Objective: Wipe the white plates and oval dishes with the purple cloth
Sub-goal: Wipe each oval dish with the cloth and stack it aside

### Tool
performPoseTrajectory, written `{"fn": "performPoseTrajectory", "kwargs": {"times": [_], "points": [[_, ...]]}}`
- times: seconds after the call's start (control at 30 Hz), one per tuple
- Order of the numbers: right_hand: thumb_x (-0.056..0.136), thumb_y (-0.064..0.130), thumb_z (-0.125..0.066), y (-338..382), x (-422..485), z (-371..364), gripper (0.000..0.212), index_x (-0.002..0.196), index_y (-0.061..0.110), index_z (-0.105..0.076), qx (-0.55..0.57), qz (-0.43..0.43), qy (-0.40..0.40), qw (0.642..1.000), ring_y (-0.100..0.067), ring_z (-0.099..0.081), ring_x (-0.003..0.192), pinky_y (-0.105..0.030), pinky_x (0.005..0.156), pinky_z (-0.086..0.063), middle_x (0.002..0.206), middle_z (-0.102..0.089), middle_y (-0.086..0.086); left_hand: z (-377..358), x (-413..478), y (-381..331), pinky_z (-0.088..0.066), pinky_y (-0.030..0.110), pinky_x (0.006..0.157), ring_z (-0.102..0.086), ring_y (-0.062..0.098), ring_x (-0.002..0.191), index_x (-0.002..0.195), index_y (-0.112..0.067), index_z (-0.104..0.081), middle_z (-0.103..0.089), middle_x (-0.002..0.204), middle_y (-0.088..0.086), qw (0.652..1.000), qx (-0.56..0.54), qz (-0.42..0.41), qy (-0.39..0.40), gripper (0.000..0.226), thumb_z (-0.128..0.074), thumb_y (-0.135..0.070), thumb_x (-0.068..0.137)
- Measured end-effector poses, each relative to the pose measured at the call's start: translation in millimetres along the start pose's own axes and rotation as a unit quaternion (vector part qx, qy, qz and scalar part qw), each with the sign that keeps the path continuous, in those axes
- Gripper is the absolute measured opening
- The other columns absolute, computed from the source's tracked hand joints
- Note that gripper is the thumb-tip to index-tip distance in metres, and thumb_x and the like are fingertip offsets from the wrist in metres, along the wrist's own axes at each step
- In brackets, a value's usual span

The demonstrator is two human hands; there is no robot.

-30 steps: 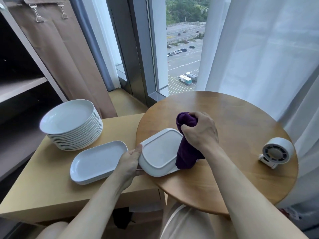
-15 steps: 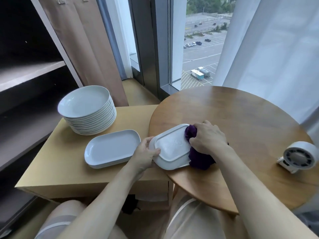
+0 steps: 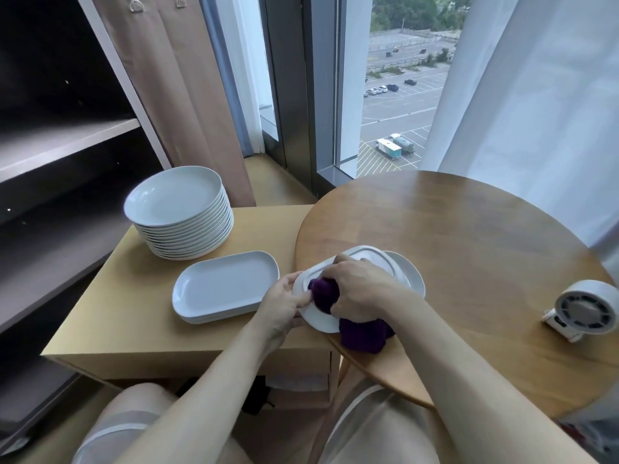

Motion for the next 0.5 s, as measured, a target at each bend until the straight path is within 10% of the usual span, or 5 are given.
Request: {"fn": "performPoseTrajectory", "kwargs": {"times": [0.2,0.33,0.5], "points": [[0.083,0.015,-0.064,-43,-12,15,0.033,0.112,0.029,-0.070,0.037,-0.084,0.064,0.994,-0.020,-0.058,0.089,-0.027,0.059,-0.046,0.101,-0.061,0.005,0,1,2,-0.059,0.036,0.068,-0.073,0.024,0.088,0.132,-0.017,-0.060,-0.074,0.116,0.008,1.000,-0.018,0.000,-0.009,0.038,-0.062,-0.001,0.097],[0.082,0.015,-0.060,-84,-17,26,0.021,0.092,0.028,-0.072,0.067,-0.163,-0.048,0.983,-0.029,-0.063,0.097,-0.040,0.083,-0.056,0.097,-0.066,-0.001,-1,0,0,-0.059,0.033,0.063,-0.073,0.019,0.081,0.133,-0.019,-0.061,-0.074,0.112,0.006,1.000,-0.008,-0.002,0.003,0.039,-0.061,-0.002,0.098],[0.090,0.029,-0.060,-97,-15,19,0.028,0.117,0.034,-0.068,0.052,-0.228,-0.185,0.955,-0.033,-0.048,0.115,-0.043,0.094,-0.035,0.123,-0.056,0.000,-2,-6,-4,-0.058,0.033,0.062,-0.070,0.024,0.089,0.133,-0.018,-0.060,-0.073,0.116,0.009,1.000,-0.002,-0.004,-0.002,0.039,-0.060,-0.001,0.098]]}}
Point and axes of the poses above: each hand's wrist, its own x-axis towards the middle knuckle, its own z-axis out of the back of the hand, y = z × x, the point moved 6 cm from there along x, towards the middle knuckle
